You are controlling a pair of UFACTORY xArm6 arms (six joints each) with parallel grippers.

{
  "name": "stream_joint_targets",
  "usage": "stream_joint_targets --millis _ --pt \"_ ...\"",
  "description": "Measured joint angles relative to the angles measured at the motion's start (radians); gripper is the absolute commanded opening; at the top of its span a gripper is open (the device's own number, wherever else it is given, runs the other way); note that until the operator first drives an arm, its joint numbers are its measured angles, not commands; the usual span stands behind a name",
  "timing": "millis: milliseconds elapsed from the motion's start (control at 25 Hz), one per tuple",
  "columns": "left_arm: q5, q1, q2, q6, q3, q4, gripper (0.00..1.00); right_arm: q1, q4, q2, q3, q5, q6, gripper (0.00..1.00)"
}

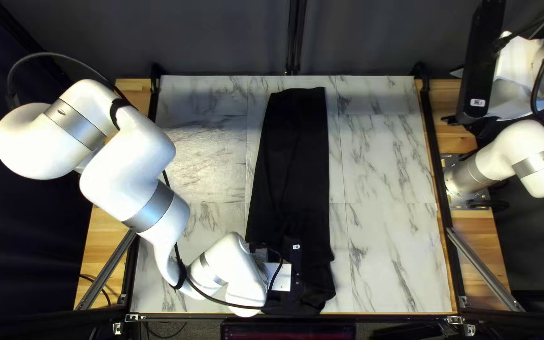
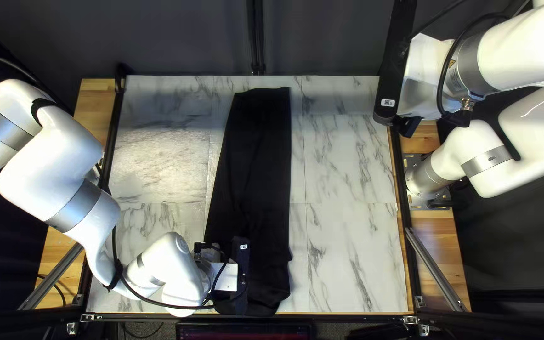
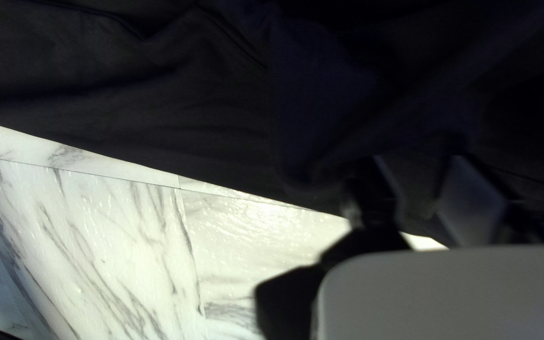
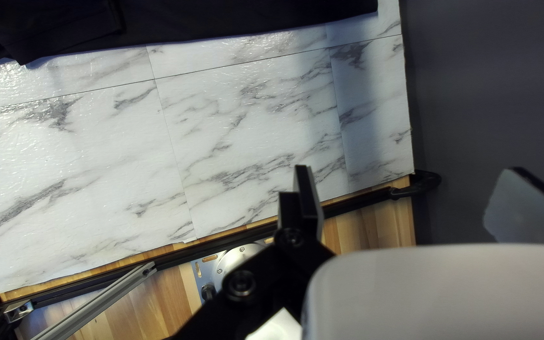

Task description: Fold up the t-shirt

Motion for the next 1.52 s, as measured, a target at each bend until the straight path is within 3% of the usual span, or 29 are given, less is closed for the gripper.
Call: stream_joint_targets --millis 80,120,160,200,240,360,680,840,960,1160,1520 --pt "0.000 -0.001 0.000 0.000 -0.002 0.000 0.13 0.000 0.000 0.000 0.000 0.000 0.000 1.00" --pt "0.000 -0.002 0.001 -0.001 -0.003 0.001 0.26 0.000 0.000 0.000 0.000 0.000 0.000 1.00" --pt "0.000 -0.003 0.004 -0.002 -0.005 0.001 0.33 0.000 0.000 0.000 0.000 0.000 0.000 1.00" --pt "-0.001 -0.004 0.006 -0.003 -0.006 0.002 0.75 0.000 0.000 0.000 0.000 0.000 0.000 1.00" --pt "-0.003 -0.004 0.009 -0.004 -0.007 0.002 0.87 0.000 0.000 0.000 0.000 0.000 0.000 1.00" --pt "-0.009 -0.005 0.011 -0.007 -0.006 0.002 0.99 0.000 0.000 0.000 0.000 0.000 0.000 1.00" --pt "-0.005 -0.008 0.021 -0.005 -0.022 0.000 1.00 0.000 0.000 0.000 0.000 0.000 0.000 1.00" --pt "-0.010 -0.005 0.025 -0.006 -0.020 0.001 0.86 0.000 0.000 0.000 0.000 0.000 0.000 1.00" --pt "-0.012 -0.003 0.025 -0.006 -0.019 0.003 0.66 0.000 0.000 0.000 0.000 0.000 0.000 1.00" --pt "-0.015 0.000 0.026 -0.008 -0.016 0.007 0.09 0.000 0.000 0.000 0.000 0.000 0.000 1.00" --pt "-0.019 0.000 0.027 -0.012 -0.012 0.009 0.04 0.000 0.000 0.000 0.000 0.000 0.000 1.00"
